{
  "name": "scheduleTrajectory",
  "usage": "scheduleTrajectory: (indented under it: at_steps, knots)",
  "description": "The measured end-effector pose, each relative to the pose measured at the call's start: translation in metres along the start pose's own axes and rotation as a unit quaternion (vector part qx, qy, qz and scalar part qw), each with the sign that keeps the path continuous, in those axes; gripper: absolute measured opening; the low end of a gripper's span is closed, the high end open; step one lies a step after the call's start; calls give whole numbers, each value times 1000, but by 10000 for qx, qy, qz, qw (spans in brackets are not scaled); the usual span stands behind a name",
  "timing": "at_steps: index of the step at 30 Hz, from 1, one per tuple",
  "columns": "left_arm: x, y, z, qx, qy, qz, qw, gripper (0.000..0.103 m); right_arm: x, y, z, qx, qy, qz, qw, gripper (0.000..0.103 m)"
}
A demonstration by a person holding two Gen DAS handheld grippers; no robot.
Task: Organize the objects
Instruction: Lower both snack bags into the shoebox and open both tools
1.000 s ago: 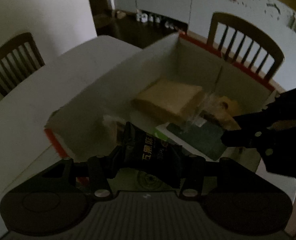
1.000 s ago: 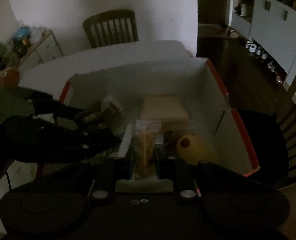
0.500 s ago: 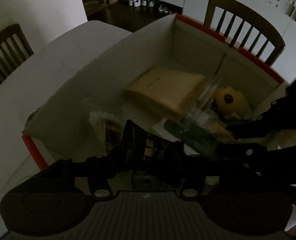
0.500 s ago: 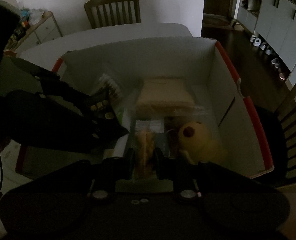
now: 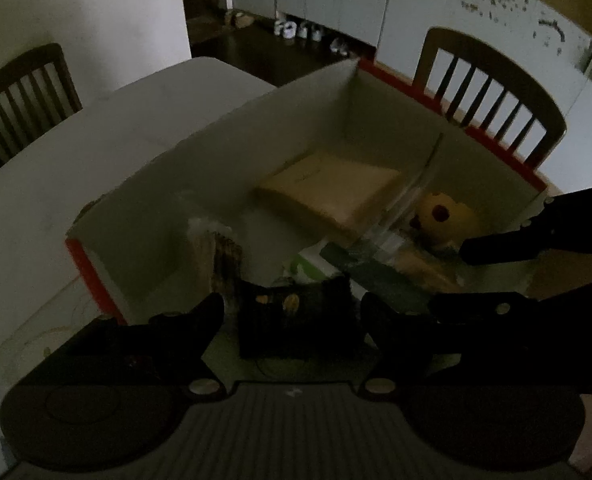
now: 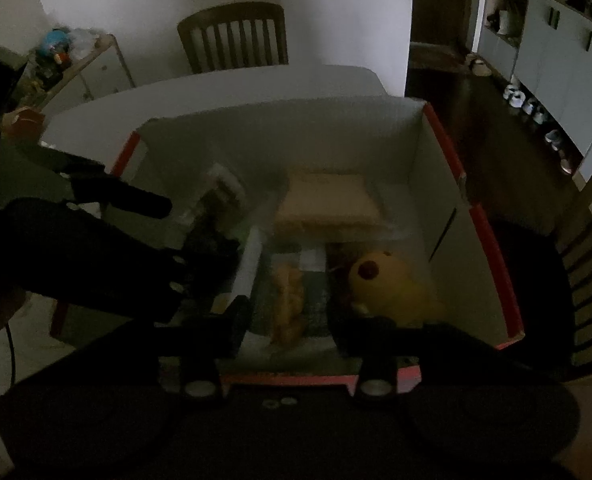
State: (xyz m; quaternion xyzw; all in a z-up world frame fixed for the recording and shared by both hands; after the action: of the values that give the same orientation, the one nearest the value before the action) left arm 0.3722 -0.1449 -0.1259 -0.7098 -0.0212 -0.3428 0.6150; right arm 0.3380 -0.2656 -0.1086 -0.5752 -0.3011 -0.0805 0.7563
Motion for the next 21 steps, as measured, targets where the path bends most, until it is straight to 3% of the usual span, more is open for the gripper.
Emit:
scheduleTrajectory:
  at_steps: [15,21]
  knots:
    - [-13,-57,-13,-107,-464,-785,9958,75,-2,-45,8,136,-4,-506,9986,58]
    - [-29,-78,-17,-104,-634,-1011,9928,81,-9,-66,12,193,-27,-747,9970,63]
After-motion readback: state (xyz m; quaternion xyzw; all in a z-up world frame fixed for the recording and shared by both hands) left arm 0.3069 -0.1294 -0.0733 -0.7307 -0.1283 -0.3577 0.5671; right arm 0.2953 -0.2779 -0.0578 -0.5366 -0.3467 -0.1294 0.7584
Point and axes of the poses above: each gripper's, at about its wrist camera, not at the fingertips, and y roughly the way its jaws point, z to its left, x to its top, the point moved 3 cm from there along y, roughly the way its jaws point, and after that the axes turned 3 degrees about y, right-handed, at the moved point
